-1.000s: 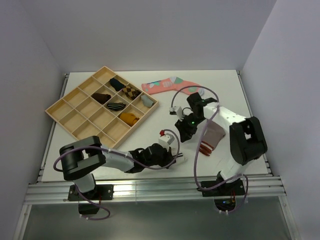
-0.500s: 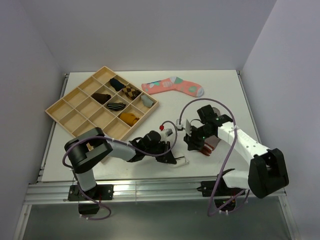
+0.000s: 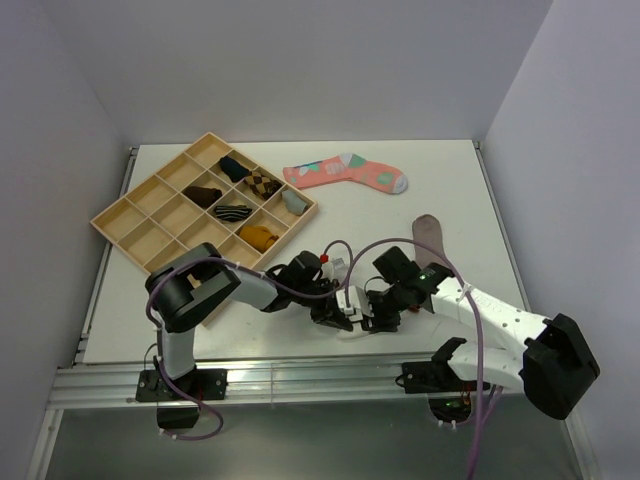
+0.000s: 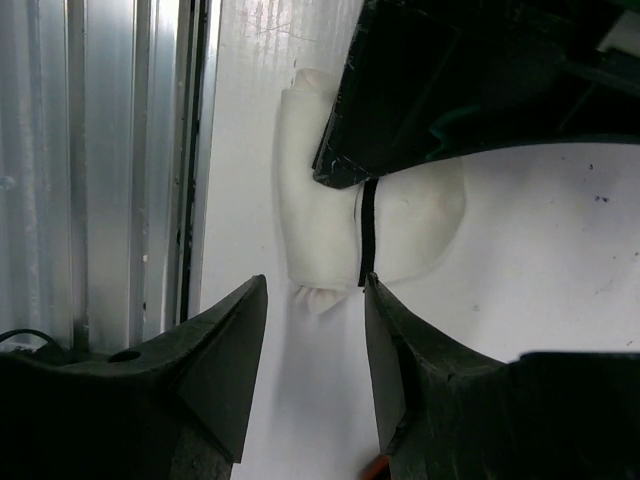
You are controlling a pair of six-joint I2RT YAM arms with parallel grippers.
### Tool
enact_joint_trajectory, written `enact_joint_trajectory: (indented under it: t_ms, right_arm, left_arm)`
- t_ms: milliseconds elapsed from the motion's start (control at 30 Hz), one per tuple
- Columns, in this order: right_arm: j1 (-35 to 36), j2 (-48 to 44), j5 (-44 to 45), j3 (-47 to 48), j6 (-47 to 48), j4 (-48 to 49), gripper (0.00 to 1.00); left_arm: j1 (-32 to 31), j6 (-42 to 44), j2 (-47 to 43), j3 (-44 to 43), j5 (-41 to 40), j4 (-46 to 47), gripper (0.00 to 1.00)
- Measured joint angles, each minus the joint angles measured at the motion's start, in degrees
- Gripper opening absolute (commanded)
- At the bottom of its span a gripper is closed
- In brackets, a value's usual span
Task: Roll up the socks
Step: Roll the sock at the center of the board.
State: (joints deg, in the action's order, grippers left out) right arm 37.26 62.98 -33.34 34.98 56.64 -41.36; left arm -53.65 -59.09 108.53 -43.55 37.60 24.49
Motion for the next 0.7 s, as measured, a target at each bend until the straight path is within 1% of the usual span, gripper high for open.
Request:
enact_joint_trajectory:
  t_ms: [100,367,500,700]
  right_arm:
    - [2.0,-0.8,1.3,-1.1,-0.2,1.5,0.51]
    - [7.1,-1.6,4.0,-3.2,-1.7,4.8,0.47]
    - [9.4,-0.3,5.4,-3.5,-2.4,6.0,0.45]
    - [10.6,1.6,7.7,-3.6,-3.7,8.7,0.44]
  left_arm:
    - [0.3,-1.1,0.8,-0.4,1.3,0.0,0.00]
    - [1.1,-3.6,2.1,-1.1,3.3,-0.1,0.00]
    - [1.4,-4.5,2.5,-1.5,3.8,-0.5,0.00]
    - [1.9,-6.1,3.0,-1.6,4.6,-0.5,0.00]
